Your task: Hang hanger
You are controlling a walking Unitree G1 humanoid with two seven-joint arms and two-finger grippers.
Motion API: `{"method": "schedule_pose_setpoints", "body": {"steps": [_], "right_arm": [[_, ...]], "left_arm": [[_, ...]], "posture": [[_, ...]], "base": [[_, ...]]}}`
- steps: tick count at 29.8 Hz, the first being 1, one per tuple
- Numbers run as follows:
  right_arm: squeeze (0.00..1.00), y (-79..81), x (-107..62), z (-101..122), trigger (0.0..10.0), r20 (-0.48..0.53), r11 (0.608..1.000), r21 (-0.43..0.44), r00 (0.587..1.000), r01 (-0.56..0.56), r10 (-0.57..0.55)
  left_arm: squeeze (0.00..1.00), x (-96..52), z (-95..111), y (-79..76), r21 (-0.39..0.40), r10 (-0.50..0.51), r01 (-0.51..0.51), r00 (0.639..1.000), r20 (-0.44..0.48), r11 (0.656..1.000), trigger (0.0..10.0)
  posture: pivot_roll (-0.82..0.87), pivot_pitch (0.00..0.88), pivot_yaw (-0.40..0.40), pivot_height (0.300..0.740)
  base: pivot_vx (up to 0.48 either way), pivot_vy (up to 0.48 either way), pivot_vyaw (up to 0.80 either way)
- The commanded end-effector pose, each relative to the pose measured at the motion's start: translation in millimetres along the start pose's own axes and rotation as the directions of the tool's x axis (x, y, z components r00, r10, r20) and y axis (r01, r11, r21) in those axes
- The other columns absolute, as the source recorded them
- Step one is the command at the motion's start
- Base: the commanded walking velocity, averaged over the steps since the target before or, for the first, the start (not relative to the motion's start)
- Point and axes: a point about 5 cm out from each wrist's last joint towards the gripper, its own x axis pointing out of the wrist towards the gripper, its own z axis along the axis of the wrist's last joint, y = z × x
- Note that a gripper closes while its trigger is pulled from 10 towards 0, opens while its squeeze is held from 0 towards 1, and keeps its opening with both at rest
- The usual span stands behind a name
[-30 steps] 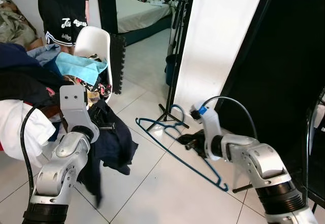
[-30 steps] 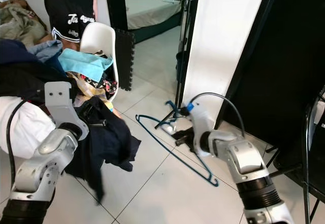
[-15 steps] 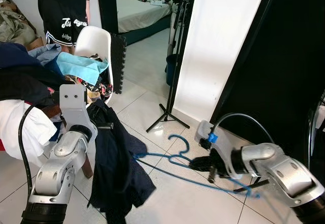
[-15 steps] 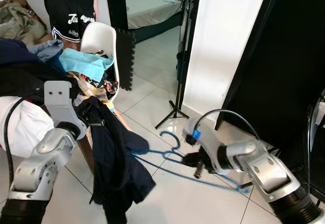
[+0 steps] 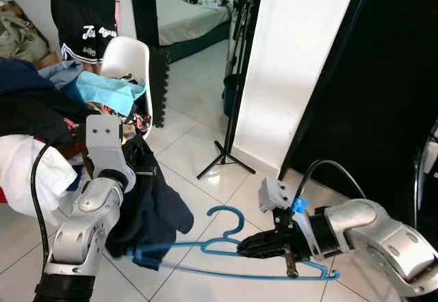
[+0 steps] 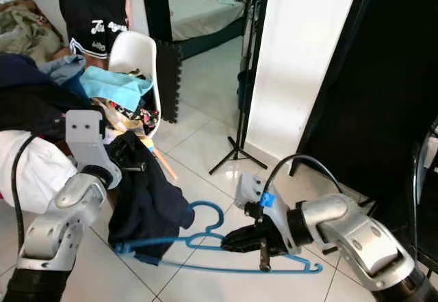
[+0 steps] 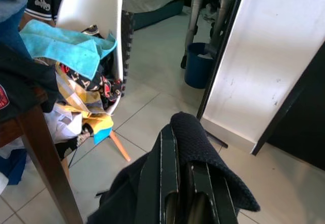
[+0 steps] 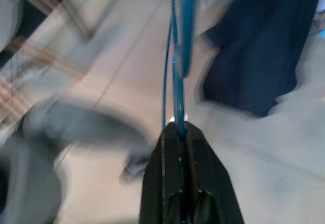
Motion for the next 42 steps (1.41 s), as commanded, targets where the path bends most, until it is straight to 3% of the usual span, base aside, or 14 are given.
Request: {"method": "schedule_pose_setpoints", "body": {"steps": [1, 2, 14, 19, 23, 31, 38, 42], "right_arm": [[0.00, -8.9, -0.4, -2.5, 10.0, -0.017, 0.996, 0.031, 0.996, 0.084, -0.083], [0.00, -13.8, 5.5, -1.9, 10.0, -0.017, 0.990, 0.056, 0.992, 0.126, -0.126], [0.00, -16.2, 12.2, -6.4, 10.0, -0.057, 0.971, 0.135, 0.980, 0.197, -0.191], [0.00, -23.0, 15.3, -8.3, 10.0, -0.076, 0.943, 0.192, 0.962, 0.272, -0.262], [0.00, -35.7, 14.5, -9.7, 10.0, -0.097, 0.890, 0.246, 0.924, 0.383, -0.371], [0.00, -41.7, 12.6, -9.4, 10.0, -0.104, 0.864, 0.261, 0.902, 0.431, -0.418], [0.00, -51.0, 6.4, -7.9, 10.0, -0.104, 0.830, 0.265, 0.870, 0.491, -0.481], [0.00, -51.8, 6.9, 2.8, 10.0, -0.019, 0.854, 0.200, 0.873, 0.481, -0.487]], "left_arm": [[0.00, 0.8, 7.2, -6.5, -0.005, -0.021, 0.021, 0.999, 0.032, 1.000, 10.0], [0.00, 0.4, 7.7, -6.7, -0.006, -0.021, 0.021, 0.999, 0.033, 1.000, 10.0], [0.00, -0.3, 9.2, -7.9, -0.011, -0.017, 0.017, 0.999, 0.037, 1.000, 10.0], [0.00, 0.4, 10.0, -9.0, -0.010, -0.020, 0.020, 0.999, 0.038, 1.000, 10.0], [0.00, 0.3, 10.7, -10.3, -0.013, -0.029, 0.029, 0.999, 0.037, 0.999, 10.0], [0.00, -0.4, 10.6, -12.0, -0.014, -0.039, 0.040, 0.999, 0.034, 0.999, 10.0], [0.00, -3.6, 8.9, -12.4, 0.028, -0.108, 0.107, 0.994, 0.021, 0.994, 10.0], [0.00, -4.6, 8.1, -14.2, 0.064, -0.145, 0.144, 0.989, 0.011, 0.988, 10.0]], "posture": [[-0.03, 0.017, -0.043, 0.740], [-0.03, 0.019, -0.044, 0.740], [-0.03, 0.025, -0.043, 0.740], [-0.03, 0.027, -0.040, 0.740], [-0.03, 0.031, -0.037, 0.740], [-0.03, 0.031, -0.037, 0.740], [-0.03, 0.031, -0.037, 0.740], [-0.03, 0.032, -0.037, 0.740]], "base": [[0.000, 0.000, 0.00], [0.000, 0.000, 0.00], [0.000, 0.000, 0.00], [0.000, 0.000, 0.00], [0.000, 0.000, 0.00], [0.000, 0.000, 0.00], [0.000, 0.000, 0.00], [0.000, 0.000, 0.00]]}}
